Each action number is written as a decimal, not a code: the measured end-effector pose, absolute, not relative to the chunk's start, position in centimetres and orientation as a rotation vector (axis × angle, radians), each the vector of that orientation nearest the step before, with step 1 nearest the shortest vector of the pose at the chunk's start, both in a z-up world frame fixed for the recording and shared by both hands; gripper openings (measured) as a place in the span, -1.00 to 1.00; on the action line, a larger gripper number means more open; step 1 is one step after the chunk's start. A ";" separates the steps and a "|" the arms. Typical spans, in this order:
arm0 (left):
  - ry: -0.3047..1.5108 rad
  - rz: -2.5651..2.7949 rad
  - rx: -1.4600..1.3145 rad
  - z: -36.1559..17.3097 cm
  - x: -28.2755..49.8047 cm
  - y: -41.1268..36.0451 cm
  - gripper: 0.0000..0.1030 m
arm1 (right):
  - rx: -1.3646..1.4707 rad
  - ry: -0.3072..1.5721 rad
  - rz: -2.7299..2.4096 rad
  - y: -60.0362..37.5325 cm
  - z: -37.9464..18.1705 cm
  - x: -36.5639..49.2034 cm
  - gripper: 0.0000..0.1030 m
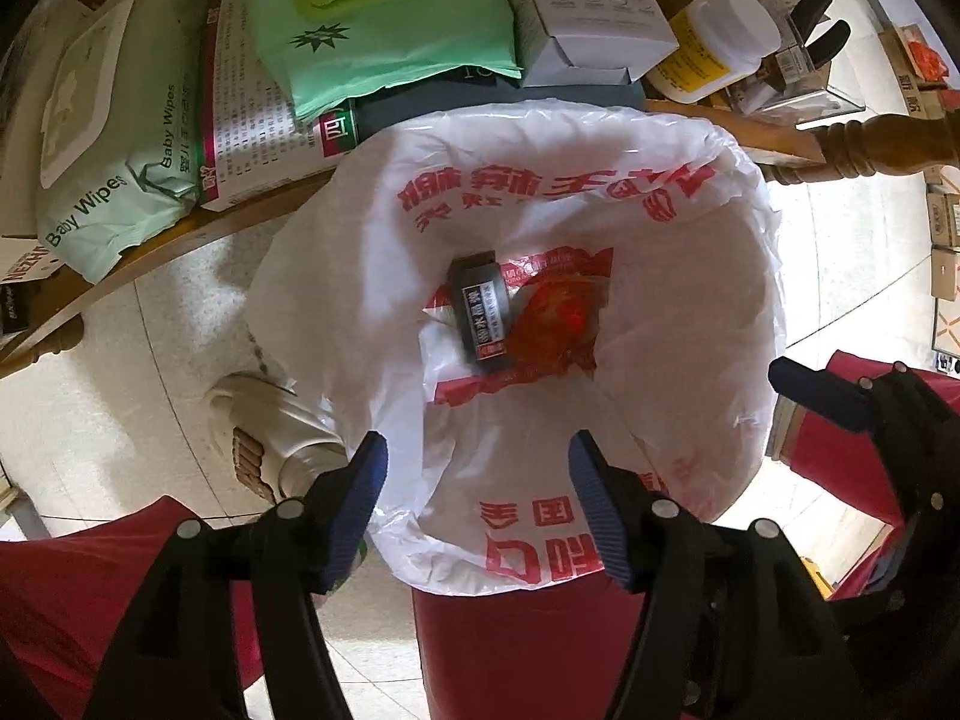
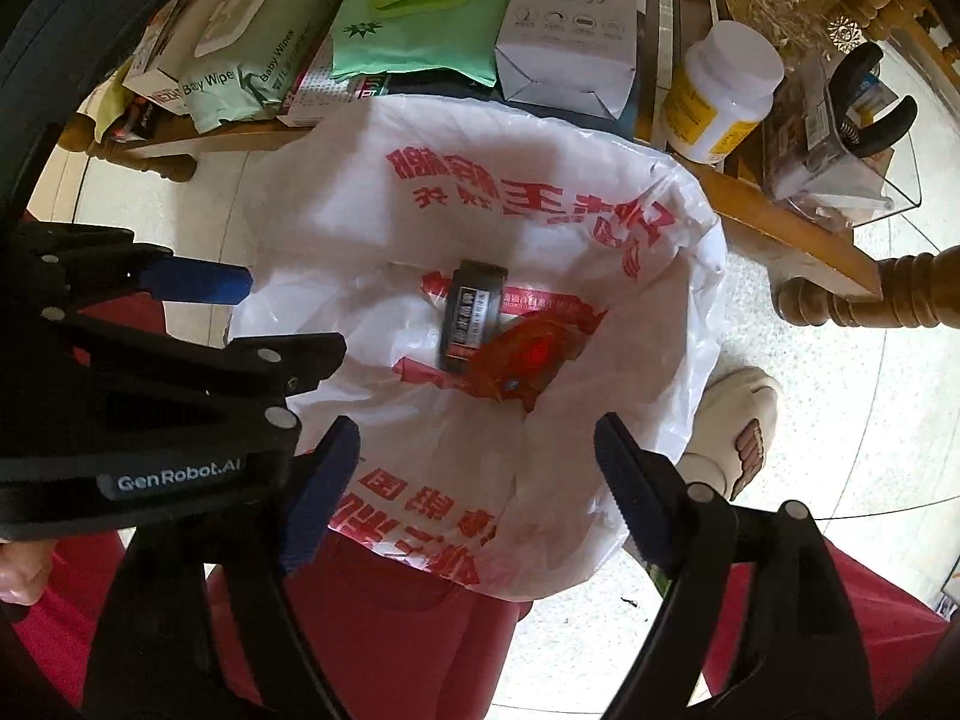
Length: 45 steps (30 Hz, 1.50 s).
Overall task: Collect trash
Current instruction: 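Lower both held items into the white trash bag and open both tools, then move both tools back over the table toward the medicine box and card box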
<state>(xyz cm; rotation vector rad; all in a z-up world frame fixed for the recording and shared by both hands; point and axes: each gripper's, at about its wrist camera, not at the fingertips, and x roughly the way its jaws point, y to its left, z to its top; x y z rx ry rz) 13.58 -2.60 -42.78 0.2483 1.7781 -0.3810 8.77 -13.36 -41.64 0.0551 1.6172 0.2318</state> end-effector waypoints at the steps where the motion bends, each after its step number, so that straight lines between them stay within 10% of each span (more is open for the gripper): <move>1: 1.779 -0.382 0.250 -42.8 13.6 -2.6 0.21 | 0.057 1.619 0.232 -13.4 -41.7 8.8 0.52; 22: 1.670 -0.377 0.232 -33.7 8.8 1.3 0.72 | 0.101 1.491 0.269 -14.4 -32.7 4.9 0.66; 45: 0.923 -0.818 0.618 7.2 11.7 0.1 0.85 | -0.003 0.904 0.373 -20.0 4.0 4.9 0.87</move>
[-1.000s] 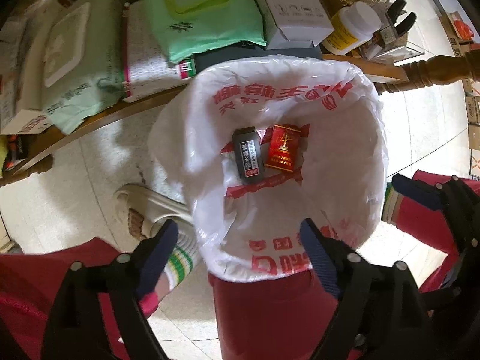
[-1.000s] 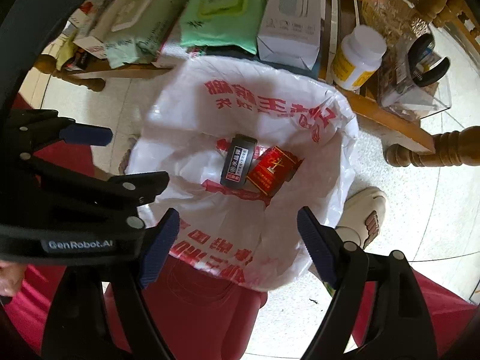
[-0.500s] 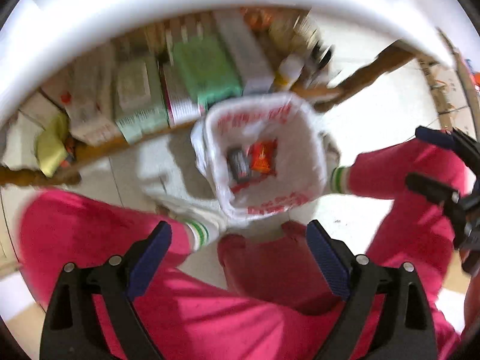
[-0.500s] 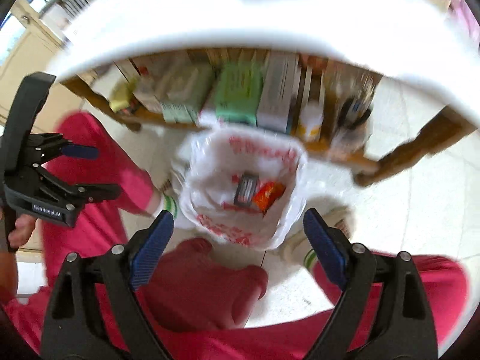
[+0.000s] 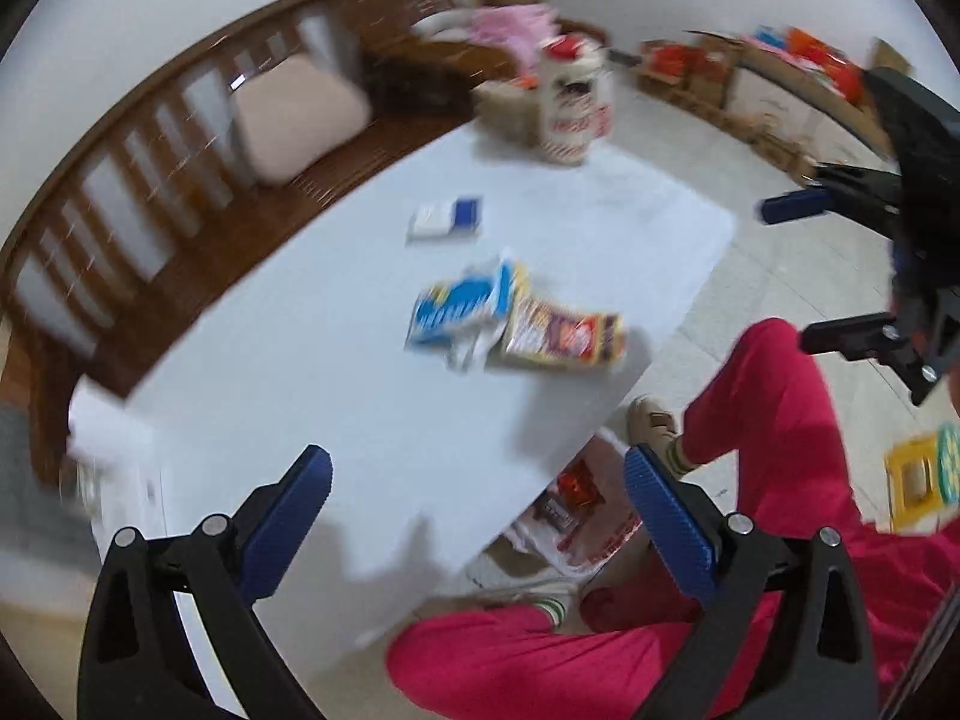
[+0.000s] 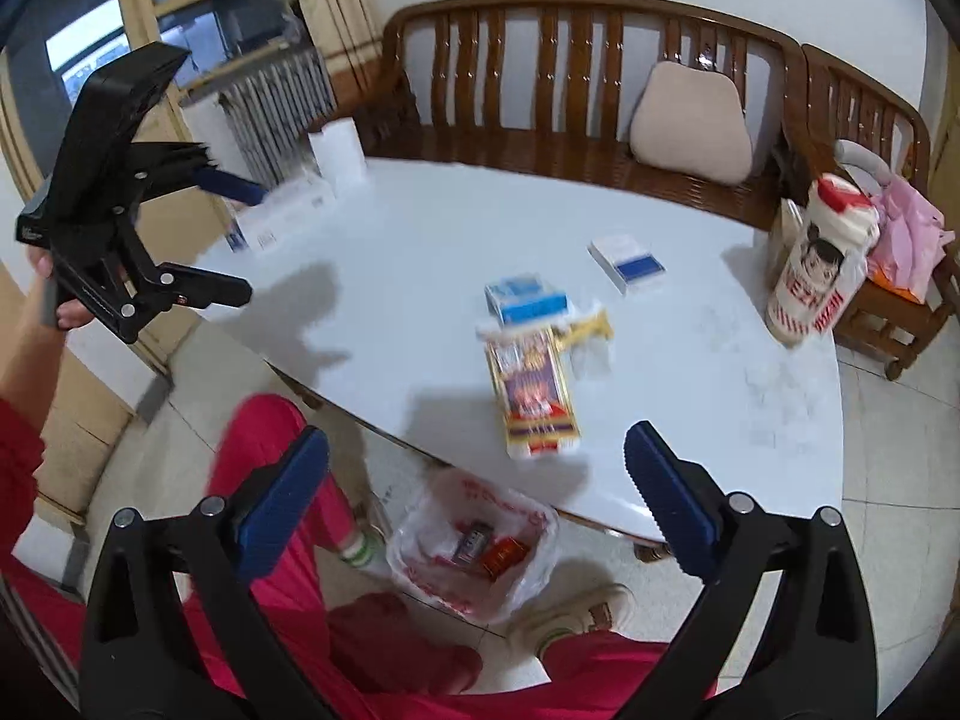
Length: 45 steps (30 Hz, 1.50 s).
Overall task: Collect trash
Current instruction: 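Move both tools back over the table toward the medicine box and card box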
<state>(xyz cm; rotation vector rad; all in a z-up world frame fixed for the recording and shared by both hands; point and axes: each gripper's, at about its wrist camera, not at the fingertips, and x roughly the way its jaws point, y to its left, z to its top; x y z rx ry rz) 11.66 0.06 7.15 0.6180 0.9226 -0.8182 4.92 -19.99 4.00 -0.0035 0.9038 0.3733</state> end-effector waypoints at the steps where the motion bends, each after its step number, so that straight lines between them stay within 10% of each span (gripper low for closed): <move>1: 0.908 -0.846 0.647 7.8 12.1 -0.4 0.85 | 0.006 0.901 0.383 -20.1 4.6 5.2 0.87; 18: 0.895 -1.142 0.955 5.0 19.1 -5.6 0.85 | -0.061 0.945 0.360 -21.4 7.3 12.0 0.87; 45: 1.048 -1.486 1.198 -5.4 25.6 -11.7 0.85 | 0.031 1.282 0.512 -18.5 -7.5 19.2 0.87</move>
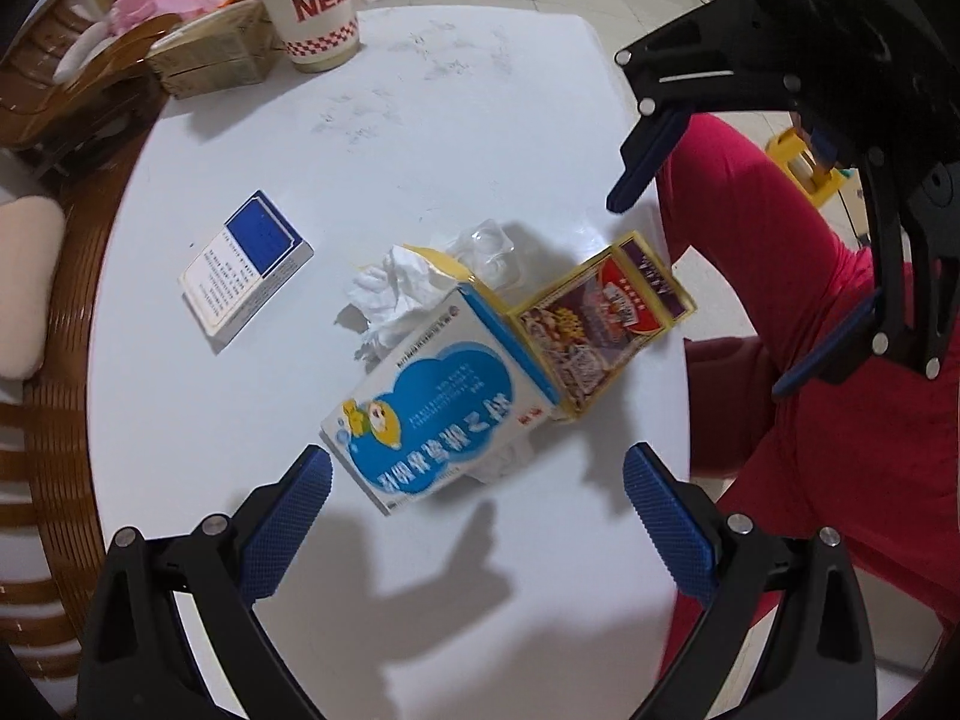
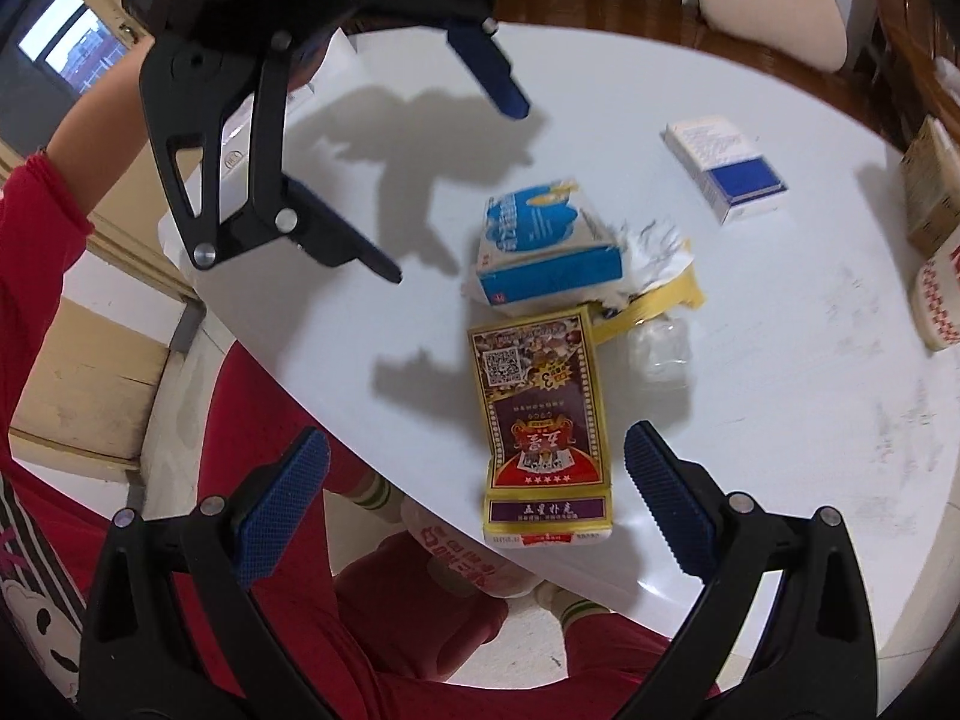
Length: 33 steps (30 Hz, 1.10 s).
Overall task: Collect trash
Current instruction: 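Move both tools back over the table toward the medicine box and card box, then grasp the blue-white medicine box with the left tool while the right tool grasps the card box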
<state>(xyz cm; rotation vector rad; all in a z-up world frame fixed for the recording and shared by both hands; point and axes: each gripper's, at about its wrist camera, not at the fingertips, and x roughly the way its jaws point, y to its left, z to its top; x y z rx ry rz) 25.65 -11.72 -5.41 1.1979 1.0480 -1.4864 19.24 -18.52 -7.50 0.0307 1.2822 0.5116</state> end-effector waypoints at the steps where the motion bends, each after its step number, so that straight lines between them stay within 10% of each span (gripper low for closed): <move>1: 1.050 -1.504 1.208 -5.7 25.8 -11.9 0.85 | 0.037 1.289 0.512 -18.5 -7.9 19.4 0.87; 33: 1.033 -1.650 1.364 -11.5 27.4 -16.5 0.85 | 0.004 1.342 0.509 -16.8 -13.0 22.0 0.87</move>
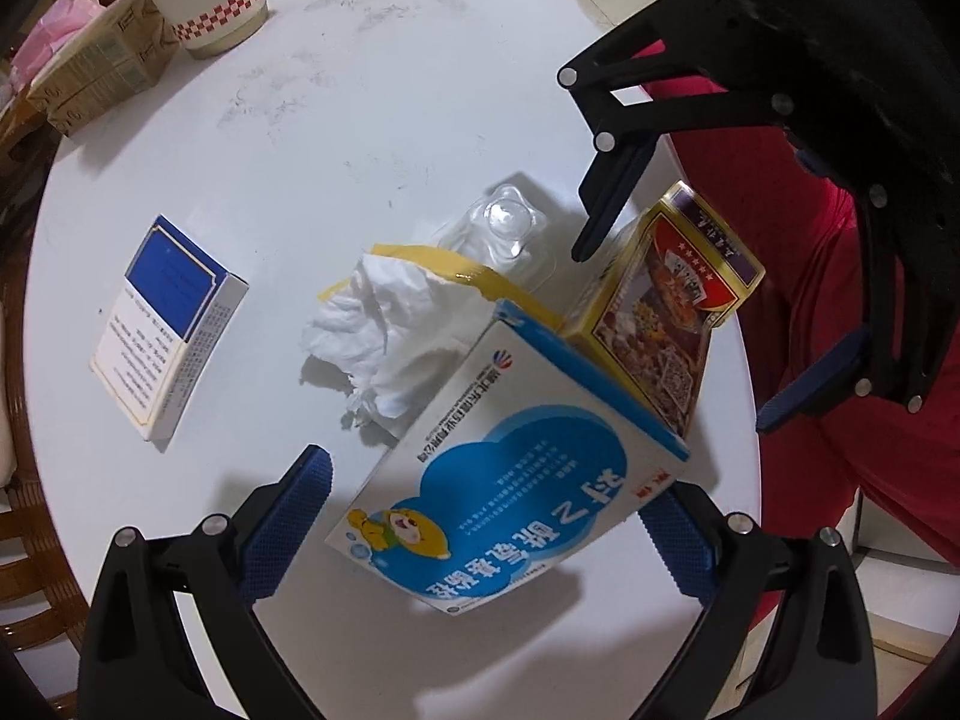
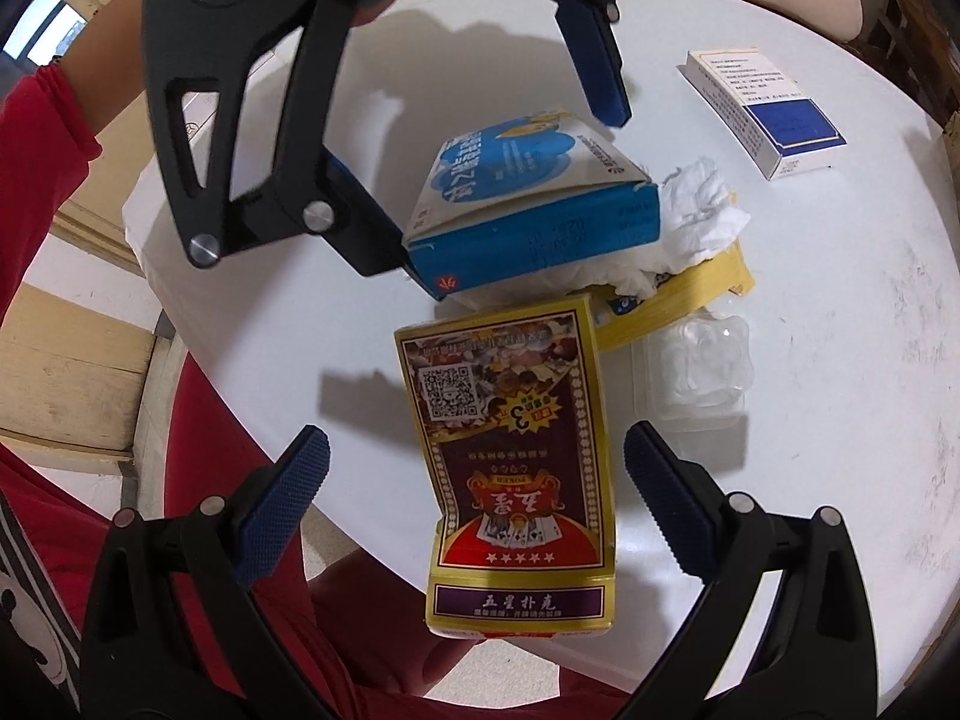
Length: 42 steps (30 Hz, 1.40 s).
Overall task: Collect trash
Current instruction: 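Grasp the blue-white medicine box with the left tool while the right tool grasps the card box, then carry both boxes down toward the white trash bag under the table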
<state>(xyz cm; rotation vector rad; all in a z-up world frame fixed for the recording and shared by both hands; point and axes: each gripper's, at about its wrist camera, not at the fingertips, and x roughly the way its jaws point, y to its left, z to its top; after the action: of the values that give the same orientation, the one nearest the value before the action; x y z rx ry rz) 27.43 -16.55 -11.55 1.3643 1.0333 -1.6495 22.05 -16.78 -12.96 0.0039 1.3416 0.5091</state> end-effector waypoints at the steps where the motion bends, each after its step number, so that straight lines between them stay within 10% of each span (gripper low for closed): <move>1: 1.033 -1.650 1.355 -11.6 27.6 -16.7 0.85 | 0.000 1.337 0.507 -16.7 -13.0 22.1 0.87; 5: 1.058 -1.652 1.300 -11.5 28.4 -17.3 0.83 | -0.013 1.321 0.500 -16.5 -13.0 22.0 0.86; 11: 1.069 -1.617 1.312 -11.9 28.5 -17.5 0.51 | -0.039 1.326 0.476 -16.2 -13.5 21.7 0.26; 42: 1.185 -1.153 0.795 -6.8 32.0 -7.8 0.18 | -0.043 1.232 0.287 -17.4 -9.2 20.6 0.16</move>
<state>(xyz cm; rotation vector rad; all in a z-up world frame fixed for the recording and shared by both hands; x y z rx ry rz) 31.95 -7.77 -6.84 0.7946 1.1847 -1.1526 20.63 -17.45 -9.23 -0.0430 1.2321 0.2870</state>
